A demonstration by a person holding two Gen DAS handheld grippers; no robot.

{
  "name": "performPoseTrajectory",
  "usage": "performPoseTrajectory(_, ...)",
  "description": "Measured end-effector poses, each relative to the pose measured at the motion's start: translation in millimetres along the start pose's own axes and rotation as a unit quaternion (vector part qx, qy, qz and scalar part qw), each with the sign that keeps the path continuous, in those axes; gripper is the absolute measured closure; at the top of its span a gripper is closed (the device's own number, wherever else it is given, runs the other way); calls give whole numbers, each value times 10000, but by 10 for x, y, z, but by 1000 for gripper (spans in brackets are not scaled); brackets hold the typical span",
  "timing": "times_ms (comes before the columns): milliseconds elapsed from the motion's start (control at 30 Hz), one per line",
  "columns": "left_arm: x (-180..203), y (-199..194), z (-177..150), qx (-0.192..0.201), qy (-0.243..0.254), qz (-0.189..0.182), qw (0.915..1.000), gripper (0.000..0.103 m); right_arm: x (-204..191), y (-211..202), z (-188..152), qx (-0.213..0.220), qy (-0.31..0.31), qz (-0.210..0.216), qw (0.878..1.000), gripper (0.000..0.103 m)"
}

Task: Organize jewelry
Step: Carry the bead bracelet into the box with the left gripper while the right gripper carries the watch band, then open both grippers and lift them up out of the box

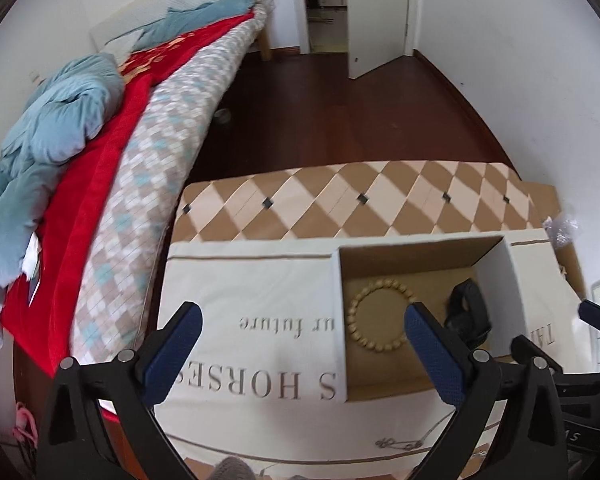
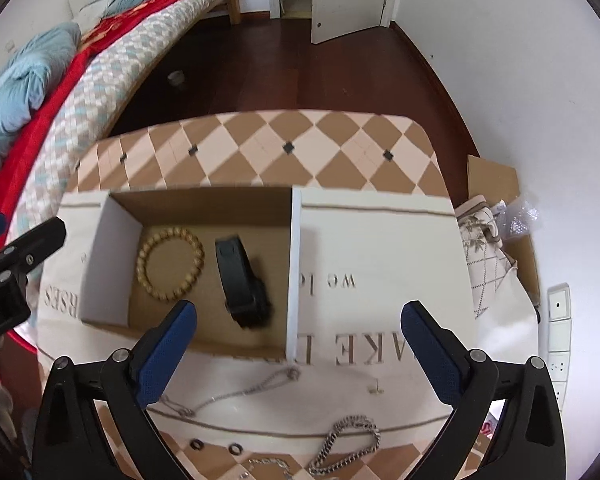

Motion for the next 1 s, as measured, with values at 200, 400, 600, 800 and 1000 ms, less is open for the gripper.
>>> performPoseTrajectory(200,-67,-110,-198,162,-136,-38,9998,0,-13,-134,-171,187,12,-46,9998,0)
performPoseTrajectory(400,-65,-417,-312,466,-104,47,9988,0,-26,-434,-268,516,42,-36,9987,0)
performPoseTrajectory(600,-96,-810,-448,839,-179,109,9963,0,-65,-791,-403,856,88,-48,9963,0)
performPoseTrajectory(800,-148,-1217,-573,1235,-262,240,9917,0,-87,-1215,-561,1226,104,-125,9923,0)
performPoseTrajectory(1000,-133,-1535,-676,1498,-187,268,9882,0,-109,-1629,-718,1532,151,-161,9879,0)
Point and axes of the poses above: each gripper's, at about its wrist camera, not at the fingertips, and y roughly the way its jaws point, x to its right, z to its top, the point moved 1 cm from there along y, roughly the way its jaws point, and after that the axes turned 6 degrees about -y, right-handed, at the moved point
